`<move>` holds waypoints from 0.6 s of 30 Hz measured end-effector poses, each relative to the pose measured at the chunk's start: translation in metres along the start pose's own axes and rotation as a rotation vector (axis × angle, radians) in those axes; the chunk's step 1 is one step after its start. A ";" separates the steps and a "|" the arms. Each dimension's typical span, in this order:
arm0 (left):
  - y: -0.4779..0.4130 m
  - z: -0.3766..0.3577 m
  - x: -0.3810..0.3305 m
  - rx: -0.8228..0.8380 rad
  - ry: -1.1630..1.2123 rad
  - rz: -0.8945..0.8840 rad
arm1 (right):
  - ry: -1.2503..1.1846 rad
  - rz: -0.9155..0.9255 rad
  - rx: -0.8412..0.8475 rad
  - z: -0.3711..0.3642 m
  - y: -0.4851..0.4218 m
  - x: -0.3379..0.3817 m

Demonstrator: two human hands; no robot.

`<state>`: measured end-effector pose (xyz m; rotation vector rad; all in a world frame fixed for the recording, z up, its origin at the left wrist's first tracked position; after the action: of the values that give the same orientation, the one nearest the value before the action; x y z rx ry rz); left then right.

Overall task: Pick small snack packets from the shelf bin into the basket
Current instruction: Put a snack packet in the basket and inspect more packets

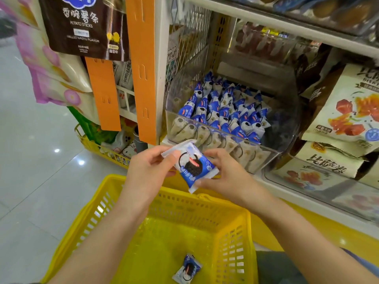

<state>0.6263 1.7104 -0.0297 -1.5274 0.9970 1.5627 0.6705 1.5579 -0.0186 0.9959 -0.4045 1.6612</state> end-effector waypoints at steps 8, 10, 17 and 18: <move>0.007 0.000 0.001 0.096 -0.150 -0.037 | -0.180 0.196 -0.149 0.004 0.003 0.010; 0.008 -0.001 0.001 0.116 -0.168 -0.053 | -0.209 0.206 -0.159 0.004 0.003 0.009; 0.011 -0.004 -0.001 0.149 -0.210 -0.088 | -0.269 0.245 -0.084 0.003 0.005 0.008; 0.012 -0.004 -0.001 0.156 -0.231 -0.105 | -0.251 0.270 -0.079 0.003 0.005 0.008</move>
<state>0.6177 1.7021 -0.0278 -1.2416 0.8715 1.5101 0.6664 1.5593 -0.0093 1.1326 -0.7952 1.7474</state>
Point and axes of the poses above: each hand's wrist, its own y-axis away from the middle knuckle, its own z-axis out of the back of the hand, x = y × z, the point moved 3 cm from there along -y, towards the middle knuckle, and after that the axes turned 5 degrees about -x, right-handed, at the moved point
